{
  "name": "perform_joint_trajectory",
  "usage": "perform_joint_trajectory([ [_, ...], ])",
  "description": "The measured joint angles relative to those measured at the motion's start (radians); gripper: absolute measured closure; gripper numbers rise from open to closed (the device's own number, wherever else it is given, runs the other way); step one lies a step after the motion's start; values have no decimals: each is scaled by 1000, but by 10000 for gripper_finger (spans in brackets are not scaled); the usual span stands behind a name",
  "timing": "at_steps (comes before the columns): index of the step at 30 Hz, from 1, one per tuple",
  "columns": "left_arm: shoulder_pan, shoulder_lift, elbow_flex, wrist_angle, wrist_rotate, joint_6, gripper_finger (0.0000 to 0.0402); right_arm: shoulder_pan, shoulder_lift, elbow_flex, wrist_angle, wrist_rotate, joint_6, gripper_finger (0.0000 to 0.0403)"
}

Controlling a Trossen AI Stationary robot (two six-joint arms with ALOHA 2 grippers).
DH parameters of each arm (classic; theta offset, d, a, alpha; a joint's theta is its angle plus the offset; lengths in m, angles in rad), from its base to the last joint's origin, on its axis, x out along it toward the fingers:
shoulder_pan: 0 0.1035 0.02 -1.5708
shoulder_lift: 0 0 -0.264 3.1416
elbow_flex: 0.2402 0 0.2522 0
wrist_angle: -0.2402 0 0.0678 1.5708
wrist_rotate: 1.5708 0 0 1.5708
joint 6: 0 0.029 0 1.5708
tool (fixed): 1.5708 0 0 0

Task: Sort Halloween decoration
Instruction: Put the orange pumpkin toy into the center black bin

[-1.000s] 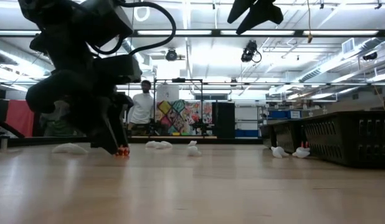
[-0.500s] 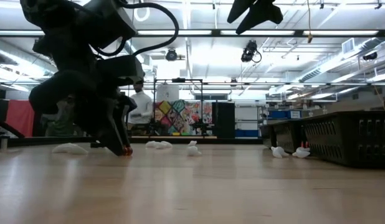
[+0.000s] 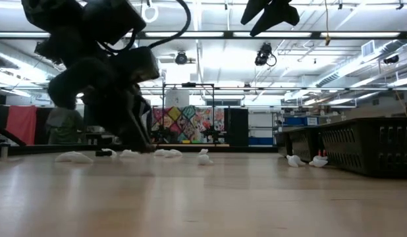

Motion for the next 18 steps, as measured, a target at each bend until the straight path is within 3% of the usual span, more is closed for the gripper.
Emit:
perform_joint_trajectory([
  [10,37,14,7,182,-19,7,328,0,-27,0,-60,-27,-2,193],
  [18,123,122,198,218,-9,117,328,0,-105,0,-121,-21,31,198],
])
